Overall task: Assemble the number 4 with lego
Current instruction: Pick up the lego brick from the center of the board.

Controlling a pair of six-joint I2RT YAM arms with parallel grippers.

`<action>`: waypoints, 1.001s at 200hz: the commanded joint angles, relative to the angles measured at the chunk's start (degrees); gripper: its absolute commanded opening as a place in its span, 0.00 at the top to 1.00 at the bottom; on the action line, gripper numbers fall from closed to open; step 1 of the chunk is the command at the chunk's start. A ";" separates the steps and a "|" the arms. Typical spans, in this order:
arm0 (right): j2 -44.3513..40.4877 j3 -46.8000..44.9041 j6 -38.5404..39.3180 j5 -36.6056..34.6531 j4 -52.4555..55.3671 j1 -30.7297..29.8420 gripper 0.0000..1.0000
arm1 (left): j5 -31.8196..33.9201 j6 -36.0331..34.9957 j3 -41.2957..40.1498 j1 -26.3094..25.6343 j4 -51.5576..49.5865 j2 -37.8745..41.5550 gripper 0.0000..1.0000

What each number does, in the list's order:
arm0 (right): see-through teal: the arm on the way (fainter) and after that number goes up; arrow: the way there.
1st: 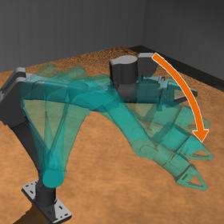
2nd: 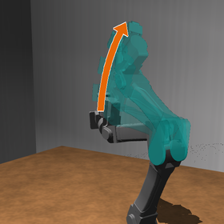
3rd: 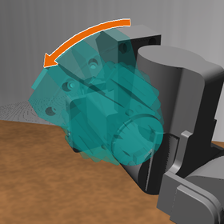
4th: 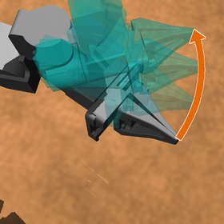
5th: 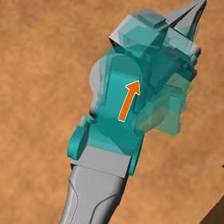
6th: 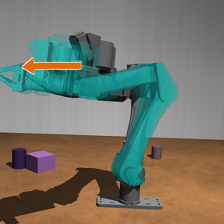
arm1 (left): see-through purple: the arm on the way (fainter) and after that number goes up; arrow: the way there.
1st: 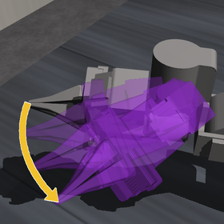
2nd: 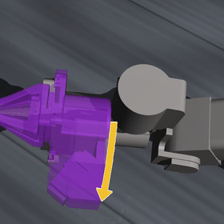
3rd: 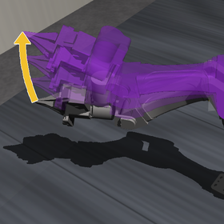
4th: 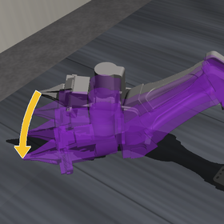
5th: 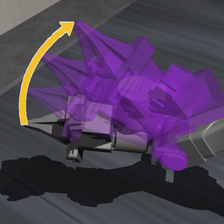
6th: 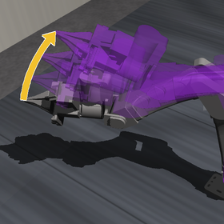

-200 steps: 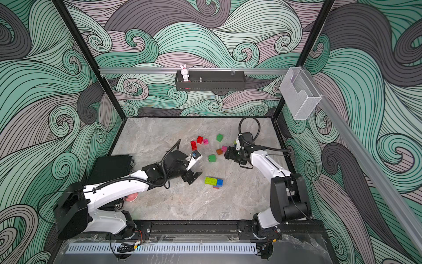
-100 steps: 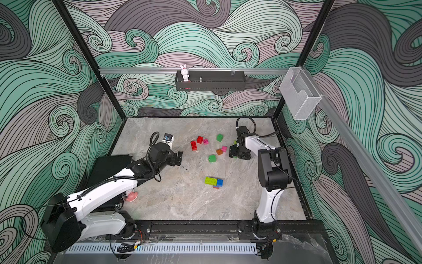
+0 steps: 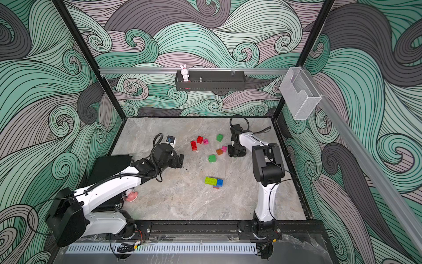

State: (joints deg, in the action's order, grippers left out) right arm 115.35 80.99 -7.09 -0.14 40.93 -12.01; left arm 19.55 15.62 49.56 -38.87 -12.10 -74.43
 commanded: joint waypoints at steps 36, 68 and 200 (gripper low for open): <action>-10.16 -8.31 9.30 6.31 -5.17 -5.75 0.73 | -18.12 0.53 8.85 1.82 -5.57 -4.60 0.01; -22.03 -16.02 17.94 11.71 -12.77 -13.03 0.75 | -33.76 -1.20 17.02 2.68 -12.30 -7.76 0.03; -43.77 -28.79 31.05 21.65 -31.02 -25.44 0.76 | -67.84 1.94 28.84 8.12 -21.95 -17.10 0.17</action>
State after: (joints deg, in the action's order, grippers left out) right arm 71.94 51.92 22.33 21.89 13.17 -36.56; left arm -43.92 16.49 76.69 -30.87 -30.92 -90.59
